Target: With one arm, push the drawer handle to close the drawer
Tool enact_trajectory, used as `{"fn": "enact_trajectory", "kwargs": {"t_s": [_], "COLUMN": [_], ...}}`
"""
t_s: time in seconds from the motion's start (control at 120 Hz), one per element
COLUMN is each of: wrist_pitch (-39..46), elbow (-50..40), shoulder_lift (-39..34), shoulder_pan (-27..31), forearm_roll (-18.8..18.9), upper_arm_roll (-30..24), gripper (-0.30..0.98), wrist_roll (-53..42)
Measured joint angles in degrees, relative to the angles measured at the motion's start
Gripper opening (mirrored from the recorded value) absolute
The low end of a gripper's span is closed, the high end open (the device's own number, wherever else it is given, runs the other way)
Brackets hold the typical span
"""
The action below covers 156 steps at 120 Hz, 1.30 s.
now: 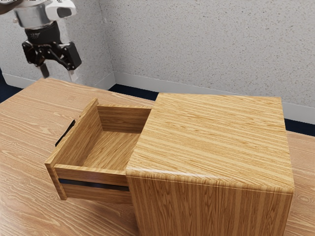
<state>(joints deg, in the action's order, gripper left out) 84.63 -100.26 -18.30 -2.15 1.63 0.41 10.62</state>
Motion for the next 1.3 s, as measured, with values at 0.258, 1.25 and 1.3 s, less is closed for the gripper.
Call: {"fn": "enact_trajectory", "kwargs": {"t_s": [0.258,1.25,1.3], "wrist_pitch": [-4.3,36.8,39.1], "elbow": [-8.3,-47.6,-48.7], "shoulder_lift": [-7.5,-25.8,-25.7], "shoulder_pan": [-1.5,12.0,12.0], "forearm_roll": [0.4,10.0,10.0], "upper_arm_roll": [-2.7,-0.1,-0.1], "gripper": [0.54,-0.1,-0.1], "wrist_roll": [13.5,-58.8,-62.2]}}
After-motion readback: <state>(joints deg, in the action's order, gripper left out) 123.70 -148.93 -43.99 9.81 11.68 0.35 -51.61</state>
